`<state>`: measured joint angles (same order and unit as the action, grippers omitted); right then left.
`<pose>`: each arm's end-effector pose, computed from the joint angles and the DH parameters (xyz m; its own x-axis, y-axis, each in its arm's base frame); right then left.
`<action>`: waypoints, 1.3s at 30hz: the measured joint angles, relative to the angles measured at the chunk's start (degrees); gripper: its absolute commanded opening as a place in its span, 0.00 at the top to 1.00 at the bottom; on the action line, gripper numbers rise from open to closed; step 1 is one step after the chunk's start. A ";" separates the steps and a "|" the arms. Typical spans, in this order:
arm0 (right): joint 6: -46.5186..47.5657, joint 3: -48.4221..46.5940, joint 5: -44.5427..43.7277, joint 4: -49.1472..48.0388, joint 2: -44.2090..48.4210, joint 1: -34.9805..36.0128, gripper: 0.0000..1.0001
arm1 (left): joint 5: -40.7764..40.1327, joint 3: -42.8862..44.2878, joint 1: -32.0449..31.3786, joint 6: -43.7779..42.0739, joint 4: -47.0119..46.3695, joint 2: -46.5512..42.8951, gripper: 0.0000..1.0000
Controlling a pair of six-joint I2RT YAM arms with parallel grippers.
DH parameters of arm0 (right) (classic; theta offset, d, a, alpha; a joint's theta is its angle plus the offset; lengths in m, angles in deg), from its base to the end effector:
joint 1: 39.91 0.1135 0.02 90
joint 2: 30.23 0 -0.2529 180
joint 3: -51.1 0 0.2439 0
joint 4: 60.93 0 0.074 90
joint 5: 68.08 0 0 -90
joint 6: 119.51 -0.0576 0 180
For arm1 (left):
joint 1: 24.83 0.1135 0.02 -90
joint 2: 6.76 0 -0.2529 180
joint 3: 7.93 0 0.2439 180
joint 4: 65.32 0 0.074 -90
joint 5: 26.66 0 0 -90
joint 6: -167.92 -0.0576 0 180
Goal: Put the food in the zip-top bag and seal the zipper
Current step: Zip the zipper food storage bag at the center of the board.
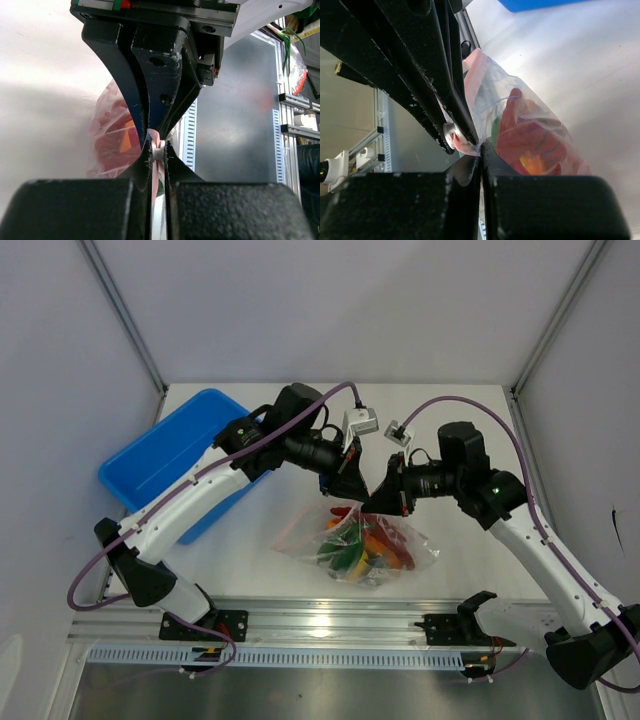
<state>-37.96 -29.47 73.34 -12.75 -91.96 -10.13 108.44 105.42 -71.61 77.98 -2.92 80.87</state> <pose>0.1745 0.1518 0.3611 -0.5531 -0.2109 -0.8060 -0.8289 0.2363 0.5070 0.1902 -0.2620 0.4035 -0.4100 0.4352 -0.8015 0.9030 0.0699 -0.4240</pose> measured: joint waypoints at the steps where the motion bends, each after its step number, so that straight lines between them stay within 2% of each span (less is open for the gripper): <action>1: -0.52 0.00 0.07 -0.09 0.00 0.00 1.00 | -0.02 0.00 0.02 -0.02 -0.02 0.00 0.99; 12: -10.21 1.60 -3.19 -3.30 4.63 -4.59 1.00 | -2.75 -0.92 0.04 -0.02 -1.53 -0.20 0.91; 18: -16.87 2.38 -7.15 -5.14 6.12 -4.87 1.00 | -4.07 -1.31 0.04 -0.04 -2.08 -0.50 0.85; 20: -17.90 2.47 -8.07 -5.14 6.43 -4.94 1.00 | -4.42 -1.62 0.04 -0.02 -1.92 -0.57 0.87; 24: -17.40 2.36 -5.53 -5.03 6.08 -5.14 1.00 | -4.22 -1.97 0.04 -0.07 -1.33 -0.66 0.99; 25: -16.79 2.21 -4.68 -4.79 5.79 -5.11 0.96 | -4.09 -1.97 0.04 0.07 -1.09 -0.68 0.99; 26: -15.61 1.53 -3.78 -3.69 5.16 -5.07 0.87 | -3.89 -1.97 0.04 0.00 -0.81 -0.68 0.99; 27: -13.77 0.37 -2.86 -2.19 4.37 -4.92 0.66 | -3.80 -1.97 0.04 -0.07 -0.44 -0.68 0.99; 28: -12.26 -0.74 -2.05 -0.83 3.78 -4.81 0.56 | -3.80 -1.97 0.04 -0.13 0.00 -0.68 0.99; 30: -8.96 -3.26 -0.76 1.77 3.10 -4.70 0.45 | -3.96 -1.84 0.04 -0.44 0.94 -0.63 0.99; 34: -3.54 -7.08 0.63 5.73 2.99 -4.46 0.46 | -4.22 -0.48 0.04 -0.90 2.97 -0.48 0.99; 37: -0.59 -8.44 1.44 8.39 2.36 -3.87 0.54 | -4.46 1.07 0.04 -1.22 3.61 -0.26 0.99; 39: 1.01 -8.61 1.62 9.60 1.33 -3.08 0.56 | -4.44 1.68 0.04 -1.55 3.89 -0.17 0.99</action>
<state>-36.95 -38.08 74.96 -3.16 -90.63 -13.22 104.00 107.10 -71.57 76.42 0.97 80.70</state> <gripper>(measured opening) 0.461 0.081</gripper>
